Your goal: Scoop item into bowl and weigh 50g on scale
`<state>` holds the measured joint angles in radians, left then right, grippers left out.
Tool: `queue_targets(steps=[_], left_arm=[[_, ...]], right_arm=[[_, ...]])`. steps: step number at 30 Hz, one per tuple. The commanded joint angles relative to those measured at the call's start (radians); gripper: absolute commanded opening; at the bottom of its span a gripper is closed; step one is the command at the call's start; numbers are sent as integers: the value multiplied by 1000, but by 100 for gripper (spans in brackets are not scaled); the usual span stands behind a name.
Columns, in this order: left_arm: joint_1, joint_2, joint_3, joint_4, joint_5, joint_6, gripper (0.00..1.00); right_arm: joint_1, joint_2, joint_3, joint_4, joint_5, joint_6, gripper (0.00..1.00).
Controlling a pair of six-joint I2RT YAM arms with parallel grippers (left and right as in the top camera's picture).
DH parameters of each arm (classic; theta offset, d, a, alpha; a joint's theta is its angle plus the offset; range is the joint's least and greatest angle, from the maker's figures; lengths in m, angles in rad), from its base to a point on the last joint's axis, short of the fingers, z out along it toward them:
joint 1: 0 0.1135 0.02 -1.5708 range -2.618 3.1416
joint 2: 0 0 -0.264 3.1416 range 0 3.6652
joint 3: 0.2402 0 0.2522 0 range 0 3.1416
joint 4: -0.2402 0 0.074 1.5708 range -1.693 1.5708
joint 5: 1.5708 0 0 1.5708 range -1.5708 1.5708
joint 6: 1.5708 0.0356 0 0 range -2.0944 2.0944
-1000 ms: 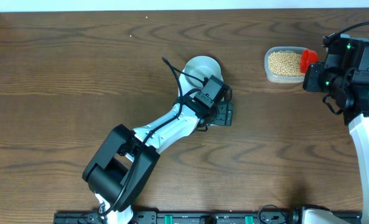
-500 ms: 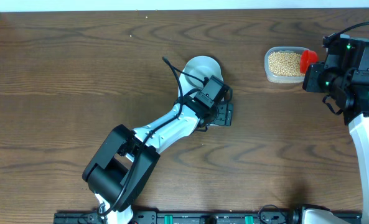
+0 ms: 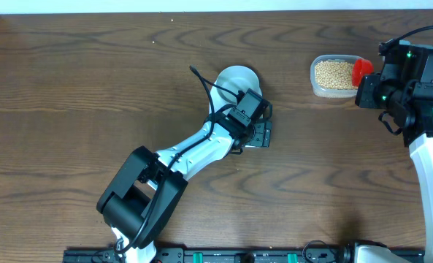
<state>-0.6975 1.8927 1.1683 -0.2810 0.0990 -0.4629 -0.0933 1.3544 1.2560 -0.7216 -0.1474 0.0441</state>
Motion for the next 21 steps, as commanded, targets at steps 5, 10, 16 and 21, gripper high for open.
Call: queue_targets(steps=[5, 10, 16, 21], left_arm=[[0, 17, -2, -9, 24, 18, 82], [0, 17, -2, -8, 44, 18, 82], [0, 17, -2, -8, 43, 18, 82], [0, 17, -2, -8, 43, 18, 82]], right_arm=[[-6, 5, 20, -3, 8, 3, 1], [-6, 5, 20, -4, 8, 3, 1], [-6, 5, 20, -4, 8, 3, 1], [-6, 5, 20, -4, 8, 3, 1]])
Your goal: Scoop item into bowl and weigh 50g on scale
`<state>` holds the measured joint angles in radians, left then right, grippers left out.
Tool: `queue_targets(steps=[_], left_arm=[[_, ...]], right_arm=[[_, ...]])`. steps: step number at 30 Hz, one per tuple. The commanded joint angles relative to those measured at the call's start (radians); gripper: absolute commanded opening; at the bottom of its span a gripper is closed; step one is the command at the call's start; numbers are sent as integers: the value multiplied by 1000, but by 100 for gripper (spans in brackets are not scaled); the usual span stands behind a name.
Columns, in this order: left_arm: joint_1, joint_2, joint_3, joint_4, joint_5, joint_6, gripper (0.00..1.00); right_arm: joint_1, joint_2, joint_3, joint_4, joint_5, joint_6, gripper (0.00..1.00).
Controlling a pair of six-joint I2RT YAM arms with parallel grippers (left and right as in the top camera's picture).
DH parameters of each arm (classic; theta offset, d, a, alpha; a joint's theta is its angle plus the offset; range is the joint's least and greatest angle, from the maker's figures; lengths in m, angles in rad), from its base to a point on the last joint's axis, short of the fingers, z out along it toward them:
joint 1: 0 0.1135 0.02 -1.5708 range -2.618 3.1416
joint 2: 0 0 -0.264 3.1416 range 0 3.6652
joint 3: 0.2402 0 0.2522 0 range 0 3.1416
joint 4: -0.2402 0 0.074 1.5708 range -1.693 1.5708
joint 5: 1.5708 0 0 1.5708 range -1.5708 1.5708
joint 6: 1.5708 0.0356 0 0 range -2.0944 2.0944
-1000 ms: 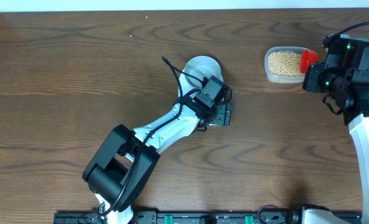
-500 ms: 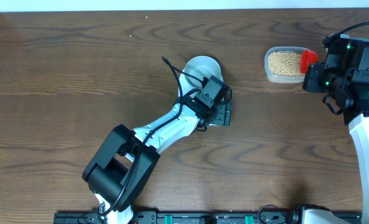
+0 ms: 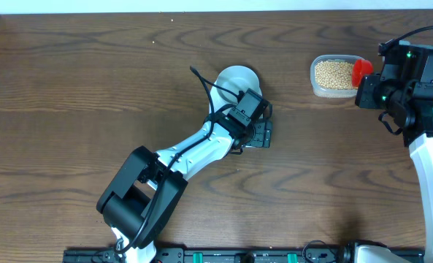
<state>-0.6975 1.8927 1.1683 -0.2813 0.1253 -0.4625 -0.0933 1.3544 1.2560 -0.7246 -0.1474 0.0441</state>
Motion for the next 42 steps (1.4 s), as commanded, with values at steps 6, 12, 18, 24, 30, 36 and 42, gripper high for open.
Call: queue_targets(steps=[6, 12, 18, 24, 30, 36, 42], left_arm=[[0, 36, -2, -8, 23, 17, 82], [0, 55, -2, -8, 24, 16, 82], [-6, 55, -2, -8, 25, 16, 82], [-21, 55, -2, -8, 24, 17, 82], [-21, 58, -2, -8, 23, 17, 82], [-21, 81, -2, -3, 24, 17, 82], [-21, 82, -1, 2, 24, 17, 82]], right_arm=[[-6, 5, 20, -1, 8, 3, 1], [-6, 5, 20, -4, 8, 3, 1], [-6, 5, 20, -4, 8, 3, 1], [-6, 5, 20, -5, 8, 3, 1], [-6, 5, 20, -6, 8, 3, 1], [-6, 5, 20, -9, 8, 3, 1], [-6, 5, 20, -9, 8, 3, 1]])
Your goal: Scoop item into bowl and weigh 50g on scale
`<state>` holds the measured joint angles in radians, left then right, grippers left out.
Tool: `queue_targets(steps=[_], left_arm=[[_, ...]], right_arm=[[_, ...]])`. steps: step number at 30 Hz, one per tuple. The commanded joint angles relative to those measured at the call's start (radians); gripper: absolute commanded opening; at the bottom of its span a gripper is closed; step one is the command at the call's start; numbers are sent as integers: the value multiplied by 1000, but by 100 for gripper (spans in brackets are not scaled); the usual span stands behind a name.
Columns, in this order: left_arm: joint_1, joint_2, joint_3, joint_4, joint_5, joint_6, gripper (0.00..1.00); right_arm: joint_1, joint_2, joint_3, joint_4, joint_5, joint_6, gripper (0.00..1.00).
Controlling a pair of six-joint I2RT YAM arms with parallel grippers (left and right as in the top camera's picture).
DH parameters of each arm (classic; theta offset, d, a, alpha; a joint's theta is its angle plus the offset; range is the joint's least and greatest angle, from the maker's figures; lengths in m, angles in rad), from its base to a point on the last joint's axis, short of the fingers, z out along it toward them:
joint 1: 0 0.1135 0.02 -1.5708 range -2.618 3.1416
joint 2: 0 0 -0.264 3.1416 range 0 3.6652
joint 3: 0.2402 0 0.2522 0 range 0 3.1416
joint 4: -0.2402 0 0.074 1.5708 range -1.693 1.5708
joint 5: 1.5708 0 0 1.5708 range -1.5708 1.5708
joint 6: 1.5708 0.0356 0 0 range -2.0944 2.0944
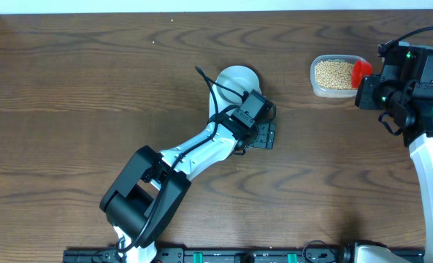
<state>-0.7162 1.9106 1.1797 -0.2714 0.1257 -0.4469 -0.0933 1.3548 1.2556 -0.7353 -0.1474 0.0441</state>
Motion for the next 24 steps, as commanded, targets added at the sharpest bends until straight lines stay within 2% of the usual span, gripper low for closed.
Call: queue_targets(steps=[1, 7, 11, 17, 24], left_arm=[[-2, 62, -13, -7, 24, 2, 82], [-2, -16, -9, -7, 24, 7, 82], [-2, -145, -6, -2, 23, 48, 83], [-2, -315, -6, -4, 19, 47, 85], [-2, -377, -6, -42, 19, 47, 85]], right_arm=[[-6, 5, 21, 2, 8, 3, 1], [-6, 5, 21, 2, 15, -1, 1], [-6, 5, 21, 3, 15, -1, 1], [-6, 5, 21, 10, 14, -1, 1], [-6, 5, 21, 10, 14, -1, 1]])
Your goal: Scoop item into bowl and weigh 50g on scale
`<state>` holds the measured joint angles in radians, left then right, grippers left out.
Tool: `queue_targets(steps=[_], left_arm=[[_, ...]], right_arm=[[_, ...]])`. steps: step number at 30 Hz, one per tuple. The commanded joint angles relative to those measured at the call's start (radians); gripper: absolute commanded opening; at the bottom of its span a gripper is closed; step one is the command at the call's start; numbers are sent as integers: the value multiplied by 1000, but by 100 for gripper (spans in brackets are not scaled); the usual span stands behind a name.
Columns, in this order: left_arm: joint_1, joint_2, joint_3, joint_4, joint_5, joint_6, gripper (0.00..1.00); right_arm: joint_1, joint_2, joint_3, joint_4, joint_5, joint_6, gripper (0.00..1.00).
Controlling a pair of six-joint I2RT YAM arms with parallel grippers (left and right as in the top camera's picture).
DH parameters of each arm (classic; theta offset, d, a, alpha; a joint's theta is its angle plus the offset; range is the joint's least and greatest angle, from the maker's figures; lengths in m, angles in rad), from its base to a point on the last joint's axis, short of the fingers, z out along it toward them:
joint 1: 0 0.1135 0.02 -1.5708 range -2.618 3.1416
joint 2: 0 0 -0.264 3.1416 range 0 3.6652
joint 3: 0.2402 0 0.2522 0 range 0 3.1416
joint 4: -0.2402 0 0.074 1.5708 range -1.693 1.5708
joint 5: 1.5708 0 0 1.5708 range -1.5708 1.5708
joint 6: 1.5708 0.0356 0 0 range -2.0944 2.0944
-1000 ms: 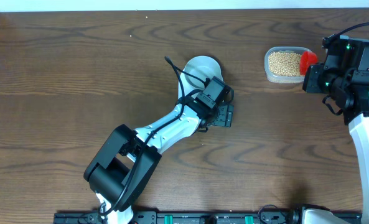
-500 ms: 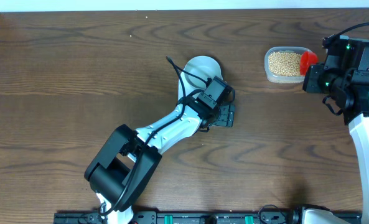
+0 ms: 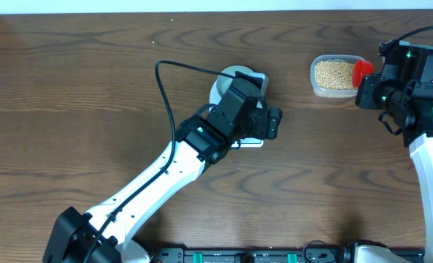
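Note:
A white bowl (image 3: 222, 82) stands at the table's middle back, its right half covered by my left arm's wrist. My left gripper (image 3: 266, 124) hangs over the bowl's near right side. Its fingers are hidden from above, so its state cannot be read. A white flat edge, which looks like the scale (image 3: 250, 142), peeks out from under that wrist. At the back right a clear tub of beans (image 3: 331, 75) holds a red scoop (image 3: 360, 70) at its right rim. My right gripper (image 3: 368, 82) is shut on that scoop.
A black cable (image 3: 174, 67) loops up and left from the left wrist, over the table to the left of the bowl. The right arm's body (image 3: 420, 88) fills the far right edge. Dark wood table (image 3: 92, 88) lies all around.
My left arm has stretched out, with its base links now at the lower left corner. Its wrist sits farther back, over the bowl's right half. The cable loop has swung out to the left. The right arm is unchanged.
At the two oldest moments my left gripper stood just in front of the fully visible bowl, unmoved. Then it had shifted slightly to the right. Now the arm is stretched and the wrist covers part of the bowl. The right gripper stayed at the bean tub with the scoop throughout.

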<state>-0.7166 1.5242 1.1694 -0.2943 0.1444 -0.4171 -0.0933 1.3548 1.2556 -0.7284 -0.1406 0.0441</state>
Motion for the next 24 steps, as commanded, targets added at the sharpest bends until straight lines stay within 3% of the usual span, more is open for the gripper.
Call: queue_targets(steps=[1, 9, 15, 24], left_arm=[[-2, 10, 4, -30, 0, 18, 85], [0, 10, 3, -126, -102, 18, 86], [0, 39, 3, -113, -104, 21, 86], [-1, 211, 3, 22, 31, 21, 86]], right_arm=[[-6, 5, 21, 3, 8, -1, 1], [-6, 5, 21, 4, 8, -1, 1], [-6, 5, 21, 7, 8, -1, 1], [-6, 5, 21, -2, 8, -1, 1]])
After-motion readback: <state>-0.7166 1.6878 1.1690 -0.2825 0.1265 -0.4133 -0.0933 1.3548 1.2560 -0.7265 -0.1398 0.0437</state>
